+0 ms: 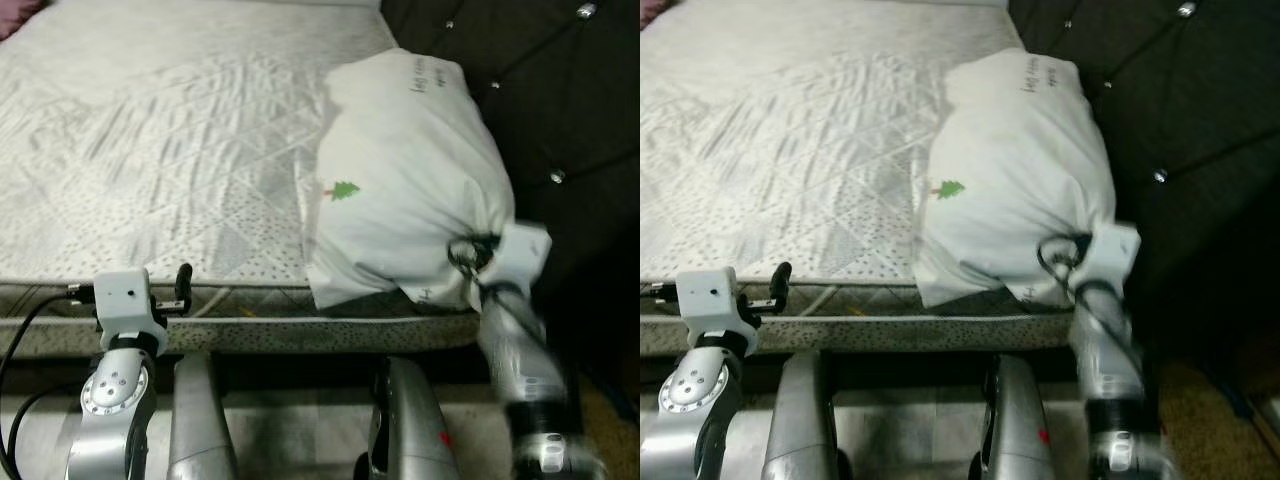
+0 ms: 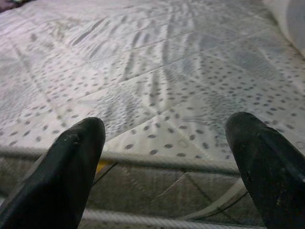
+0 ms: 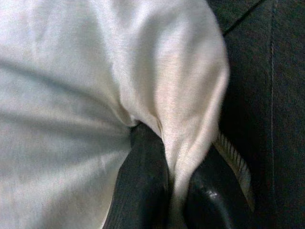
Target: Clean up the room
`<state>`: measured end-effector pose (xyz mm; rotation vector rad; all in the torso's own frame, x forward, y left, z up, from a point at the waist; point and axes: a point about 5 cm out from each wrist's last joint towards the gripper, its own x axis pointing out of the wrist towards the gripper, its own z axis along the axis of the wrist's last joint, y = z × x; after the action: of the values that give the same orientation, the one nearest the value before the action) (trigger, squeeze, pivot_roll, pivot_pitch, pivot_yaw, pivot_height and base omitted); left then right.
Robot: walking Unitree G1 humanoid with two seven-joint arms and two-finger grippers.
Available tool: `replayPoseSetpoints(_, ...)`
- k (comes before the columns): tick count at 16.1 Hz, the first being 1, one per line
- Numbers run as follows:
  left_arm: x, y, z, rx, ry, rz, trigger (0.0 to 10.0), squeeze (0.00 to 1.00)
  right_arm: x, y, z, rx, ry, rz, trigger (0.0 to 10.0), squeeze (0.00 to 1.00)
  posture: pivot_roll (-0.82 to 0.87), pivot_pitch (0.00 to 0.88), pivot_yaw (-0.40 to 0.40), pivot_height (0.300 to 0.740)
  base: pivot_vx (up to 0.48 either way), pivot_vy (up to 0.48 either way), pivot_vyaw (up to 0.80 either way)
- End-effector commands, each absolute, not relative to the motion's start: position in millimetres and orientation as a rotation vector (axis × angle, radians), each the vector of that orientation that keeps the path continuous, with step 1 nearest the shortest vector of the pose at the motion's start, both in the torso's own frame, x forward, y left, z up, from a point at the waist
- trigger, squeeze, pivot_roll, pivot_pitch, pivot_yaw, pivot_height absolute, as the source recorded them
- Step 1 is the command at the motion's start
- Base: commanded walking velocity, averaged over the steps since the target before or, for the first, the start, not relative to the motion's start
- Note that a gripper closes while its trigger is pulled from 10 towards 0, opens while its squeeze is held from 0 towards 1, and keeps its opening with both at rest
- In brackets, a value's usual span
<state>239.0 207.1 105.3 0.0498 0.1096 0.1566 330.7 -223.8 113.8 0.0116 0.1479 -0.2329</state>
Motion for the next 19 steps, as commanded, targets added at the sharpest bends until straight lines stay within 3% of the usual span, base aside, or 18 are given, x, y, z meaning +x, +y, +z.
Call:
replayPoseSetpoints(1,241,208,110,0.052,0.100,0.159,10.0,0.00,339,-236,126,-0.015,0.152,-0.240,0.0,0.00,0.02,0.039,-0.051,0.488,0.000,0.000,0.00)
replayPoseSetpoints(3,249,203,112,0.055,0.089,0.123,10.0,0.00,363,-267,166,-0.091,0.118,-0.261,0.0,0.00,-0.03,0.042,-0.057,0.488,0.000,0.000,0.00)
replayPoseSetpoints(5,250,201,110,0.041,0.097,0.119,10.0,0.00,374,-274,178,-0.145,0.140,-0.231,0.0,0.00,-0.05,0.036,-0.029,0.488,0.000,0.000,0.00)
replayPoseSetpoints(9,259,199,104,0.027,0.135,0.092,10.0,0.00,390,-257,177,-0.261,0.212,-0.120,0.0,0.00,-0.06,0.010,0.075,0.488,0.000,0.000,0.00)
replayPoseSetpoints(12,269,200,107,0.031,0.106,0.100,10.0,0.00,394,-237,167,-0.183,0.187,-0.102,0.0,0.00,-0.01,0.001,0.012,0.488,0.000,0.000,0.00)
replayPoseSetpoints(15,264,204,108,0.027,0.089,0.131,10.0,0.00,377,-237,125,-0.101,0.251,-0.142,0.0,0.00,0.00,0.010,-0.032,0.488,0.000,0.000,0.00)
replayPoseSetpoints(16,262,205,108,0.027,0.084,0.133,10.0,0.00,370,-240,114,-0.066,0.258,-0.156,8.2,0.00,0.01,0.012,-0.040,0.488,0.000,0.000,0.00)
replayPoseSetpoints(17,262,207,109,0.027,0.075,0.143,10.0,0.00,359,-247,100,-0.011,0.258,-0.211,10.0,1.00,0.01,0.012,-0.042,0.488,0.000,0.000,0.00)
replayPoseSetpoints(19,265,209,110,0.022,0.070,0.151,10.0,0.00,355,-250,99,0.012,0.203,-0.252,10.0,1.00,0.00,0.008,-0.036,0.488,0.000,0.000,0.00)
